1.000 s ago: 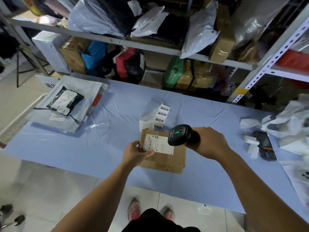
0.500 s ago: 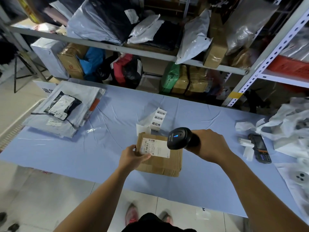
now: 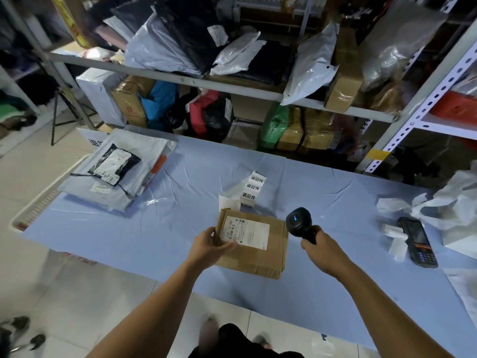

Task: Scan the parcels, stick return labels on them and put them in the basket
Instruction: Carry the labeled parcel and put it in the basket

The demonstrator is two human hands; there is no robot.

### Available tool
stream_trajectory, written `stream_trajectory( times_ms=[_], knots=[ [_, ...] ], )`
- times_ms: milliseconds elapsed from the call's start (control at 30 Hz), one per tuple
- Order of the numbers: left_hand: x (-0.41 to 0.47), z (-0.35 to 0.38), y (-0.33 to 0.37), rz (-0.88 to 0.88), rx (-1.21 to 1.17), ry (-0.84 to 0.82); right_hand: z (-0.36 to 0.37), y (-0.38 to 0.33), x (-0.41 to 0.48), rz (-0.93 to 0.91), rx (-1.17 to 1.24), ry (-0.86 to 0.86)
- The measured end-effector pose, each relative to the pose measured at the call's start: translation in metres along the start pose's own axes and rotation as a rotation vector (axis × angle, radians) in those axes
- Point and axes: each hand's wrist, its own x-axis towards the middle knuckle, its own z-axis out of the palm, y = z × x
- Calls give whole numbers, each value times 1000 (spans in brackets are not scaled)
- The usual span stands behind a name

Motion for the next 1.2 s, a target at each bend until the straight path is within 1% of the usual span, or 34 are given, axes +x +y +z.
stream_trajectory(
  times_ms=[100, 167, 233, 300, 400, 500, 567, 667, 800, 900, 933, 1000, 1067, 1133, 1200],
  knots=[
    [1, 0, 0, -11, 83, -42, 22, 29, 16, 48, 5, 72],
    [5, 0, 1, -17, 148, -29, 32, 41, 26, 90, -22, 110],
    [9, -2, 5, -37, 173, 46, 40, 49, 33, 128, -62, 140],
    [18, -2, 13, -46, 187, 169, 47, 53, 38, 154, -103, 149],
    [43, -5, 35, 55, 181, 299, 56, 58, 44, 188, -150, 155],
    [86, -6, 62, 166, 228, 308, 65, 56, 50, 246, -224, 140],
    [123, -1, 80, 184, 227, 285, 67, 53, 54, 309, -283, 135],
    [175, 11, 101, 101, 258, 206, 65, 49, 58, 372, -336, 103],
    [233, 33, 114, 3, 317, 136, 62, 49, 63, 409, -271, 67],
    [259, 48, 121, -99, 288, 9, 60, 48, 66, 426, -219, 49],
    [264, 51, 123, -121, 225, -34, 59, 46, 66, 436, -191, 70],
    [270, 56, 126, -123, 49, -88, 54, 42, 69, 422, -89, 165],
    [268, 58, 128, -57, -90, -129, 47, 34, 74, 367, 11, 294],
    [258, 50, 131, 37, -144, -212, 40, 17, 81, 301, 87, 416],
    [243, 39, 131, 114, -171, -291, 33, -7, 94, 233, 200, 464]
  ],
)
